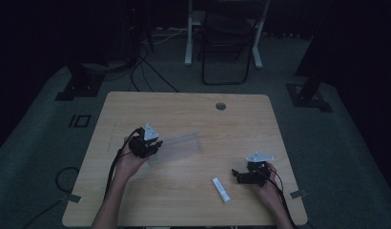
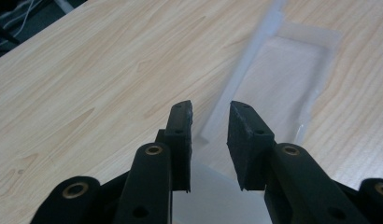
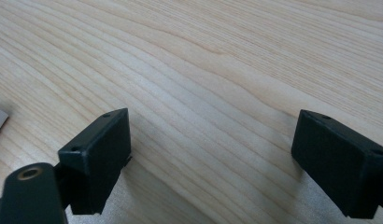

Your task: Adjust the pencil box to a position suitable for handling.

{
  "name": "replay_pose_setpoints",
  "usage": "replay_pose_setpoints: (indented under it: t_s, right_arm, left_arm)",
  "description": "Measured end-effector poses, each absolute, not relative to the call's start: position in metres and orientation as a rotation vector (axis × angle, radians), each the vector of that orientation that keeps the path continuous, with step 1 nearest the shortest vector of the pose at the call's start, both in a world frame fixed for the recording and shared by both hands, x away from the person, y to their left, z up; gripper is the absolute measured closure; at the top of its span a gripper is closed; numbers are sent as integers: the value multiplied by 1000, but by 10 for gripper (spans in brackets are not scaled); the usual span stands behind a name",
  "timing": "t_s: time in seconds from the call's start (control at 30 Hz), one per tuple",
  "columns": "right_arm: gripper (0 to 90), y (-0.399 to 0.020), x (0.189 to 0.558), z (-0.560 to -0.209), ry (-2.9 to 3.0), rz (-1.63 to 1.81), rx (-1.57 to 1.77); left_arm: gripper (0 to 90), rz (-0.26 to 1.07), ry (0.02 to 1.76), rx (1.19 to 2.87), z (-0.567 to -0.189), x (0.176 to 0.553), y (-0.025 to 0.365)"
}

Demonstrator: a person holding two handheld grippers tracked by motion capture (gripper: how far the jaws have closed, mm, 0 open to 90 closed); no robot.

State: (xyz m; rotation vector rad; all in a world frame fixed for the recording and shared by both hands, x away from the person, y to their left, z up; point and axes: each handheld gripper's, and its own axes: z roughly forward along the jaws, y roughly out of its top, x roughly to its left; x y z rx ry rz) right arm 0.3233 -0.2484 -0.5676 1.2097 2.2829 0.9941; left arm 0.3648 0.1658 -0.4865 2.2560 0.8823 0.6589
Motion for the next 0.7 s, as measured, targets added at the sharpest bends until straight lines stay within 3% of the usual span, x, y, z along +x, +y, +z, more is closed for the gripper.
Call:
replay_pose_setpoints:
  t_s: [0.13, 0.47, 0.7]
  right_arm:
    - [119, -248, 323, -568, 2283, 994, 1210]
    - [119, -248, 323, -568, 2283, 994, 1209]
    - [119, -248, 323, -568, 2283, 994, 1209]
  left_arm:
    - [658, 665, 869, 2264, -489, 367, 159]
    - [811, 708, 853, 2319, -490, 356, 151]
    - [827, 722, 855, 2318, -490, 348, 152]
